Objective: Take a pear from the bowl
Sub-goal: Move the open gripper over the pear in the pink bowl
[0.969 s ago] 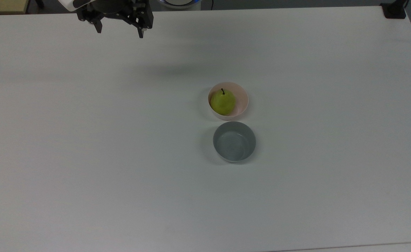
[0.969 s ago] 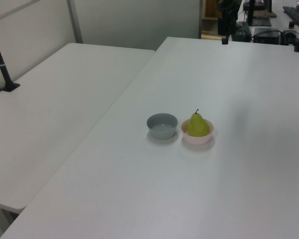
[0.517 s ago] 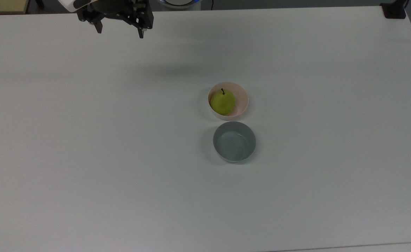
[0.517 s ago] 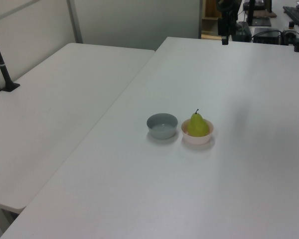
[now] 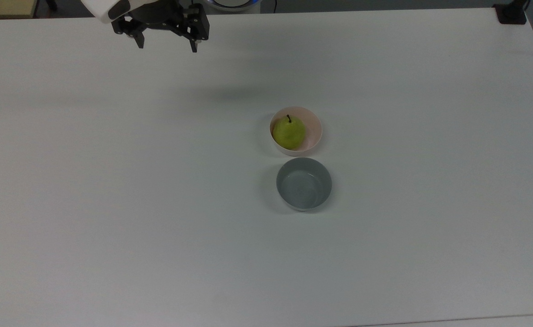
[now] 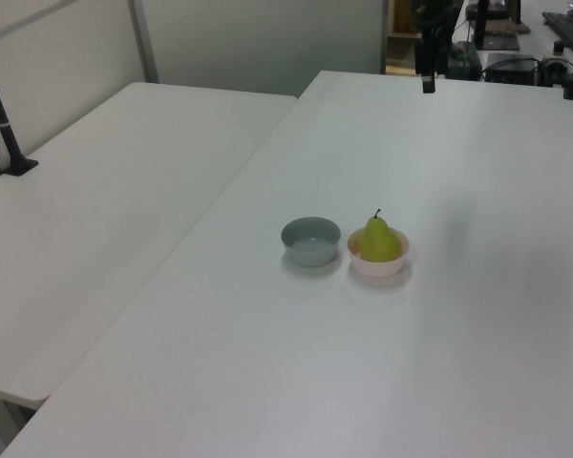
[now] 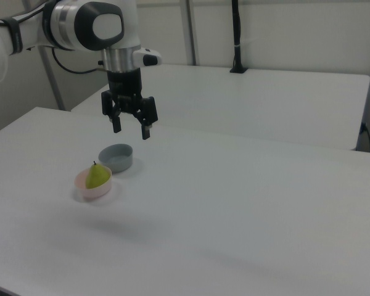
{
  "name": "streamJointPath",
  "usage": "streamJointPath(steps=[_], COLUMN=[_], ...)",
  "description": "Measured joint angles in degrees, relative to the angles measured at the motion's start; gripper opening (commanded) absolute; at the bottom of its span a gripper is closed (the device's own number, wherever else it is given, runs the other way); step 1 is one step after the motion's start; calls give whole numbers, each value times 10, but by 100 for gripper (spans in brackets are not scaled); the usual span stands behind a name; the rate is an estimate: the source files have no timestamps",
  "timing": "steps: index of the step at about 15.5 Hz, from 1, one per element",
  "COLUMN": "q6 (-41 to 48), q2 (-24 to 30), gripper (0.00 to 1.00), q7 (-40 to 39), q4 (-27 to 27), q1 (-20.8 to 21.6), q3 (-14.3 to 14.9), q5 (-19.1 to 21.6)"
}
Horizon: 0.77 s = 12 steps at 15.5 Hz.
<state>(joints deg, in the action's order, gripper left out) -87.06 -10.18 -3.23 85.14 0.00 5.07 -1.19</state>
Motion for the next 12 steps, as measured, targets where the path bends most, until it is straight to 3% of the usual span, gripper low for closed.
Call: streamJointPath(steps=[8,12], q6=[-9,-87], q2=[-49,-96], gripper=[100,100], q7=[2,60], q4=[4,6], q1=[113,160], q3=[-7,-7], q5=[25,25])
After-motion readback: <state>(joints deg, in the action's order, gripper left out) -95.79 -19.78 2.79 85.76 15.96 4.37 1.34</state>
